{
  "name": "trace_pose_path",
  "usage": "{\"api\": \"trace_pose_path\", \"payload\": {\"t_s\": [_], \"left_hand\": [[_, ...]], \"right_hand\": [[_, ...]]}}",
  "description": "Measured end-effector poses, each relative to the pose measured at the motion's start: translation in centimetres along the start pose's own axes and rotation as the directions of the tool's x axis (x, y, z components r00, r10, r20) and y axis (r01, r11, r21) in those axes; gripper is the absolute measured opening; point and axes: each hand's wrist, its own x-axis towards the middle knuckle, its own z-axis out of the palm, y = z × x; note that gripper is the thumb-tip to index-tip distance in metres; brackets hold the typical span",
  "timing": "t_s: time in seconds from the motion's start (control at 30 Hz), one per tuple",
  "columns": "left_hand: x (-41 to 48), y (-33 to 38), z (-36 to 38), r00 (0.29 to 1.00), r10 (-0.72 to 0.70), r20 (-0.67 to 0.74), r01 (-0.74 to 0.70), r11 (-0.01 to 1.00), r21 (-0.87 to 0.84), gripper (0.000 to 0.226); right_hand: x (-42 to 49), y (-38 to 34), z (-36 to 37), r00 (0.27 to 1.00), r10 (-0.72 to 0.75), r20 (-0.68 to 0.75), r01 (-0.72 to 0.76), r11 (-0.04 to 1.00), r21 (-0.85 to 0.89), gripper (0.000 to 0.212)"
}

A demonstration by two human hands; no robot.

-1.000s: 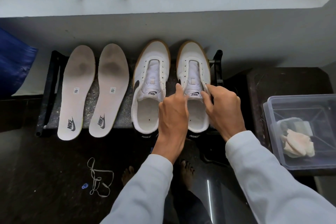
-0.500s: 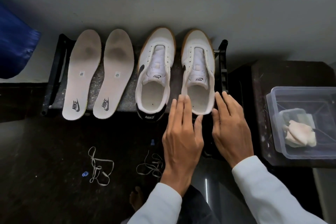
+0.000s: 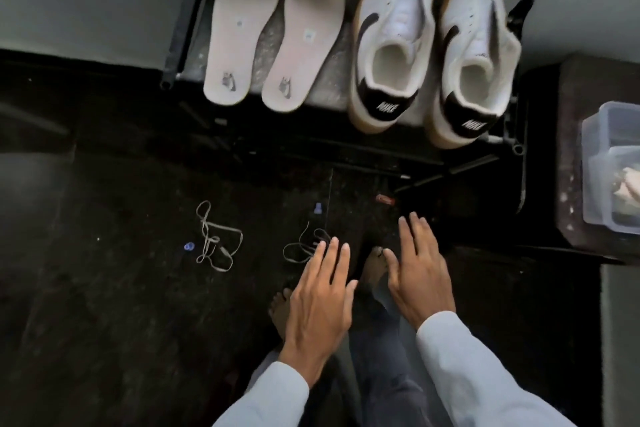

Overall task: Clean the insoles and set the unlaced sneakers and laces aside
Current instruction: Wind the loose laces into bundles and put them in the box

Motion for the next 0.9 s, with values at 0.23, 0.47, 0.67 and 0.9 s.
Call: {"api": "trace_pose_path", "payload": {"t_s": [0.23, 0.47, 0.67, 0.9], "left_hand": [[-3.7, -7.2, 7.3, 0.975, -0.122, 0.188, 0.094, 0.984, 0.152, 0.064], [-1.6, -13.9, 19.2, 0.937, -0.253, 0.242, 0.224, 0.965, 0.139, 0.068], [0.9, -19.8, 29.7, 0.834, -0.525, 0.168, 0.551, 0.789, -0.272, 0.056], [2.4, -24.4, 36.5, 0.763, -0.642, 0.081, 0.591, 0.640, -0.491, 0.045]], "right_hand": [[-2.7, -0.8, 10.8, 0.900, -0.167, 0.402, 0.233, 0.965, -0.121, 0.076], [1.4, -0.6, 23.2, 0.837, -0.218, 0.502, 0.249, 0.968, 0.004, 0.065], [9.4, -2.3, 37.3, 0.929, -0.134, 0.346, 0.087, 0.985, 0.149, 0.031], [15.6, -2.8, 50.2, 0.946, 0.056, 0.319, -0.079, 0.995, 0.061, 0.052]]}}
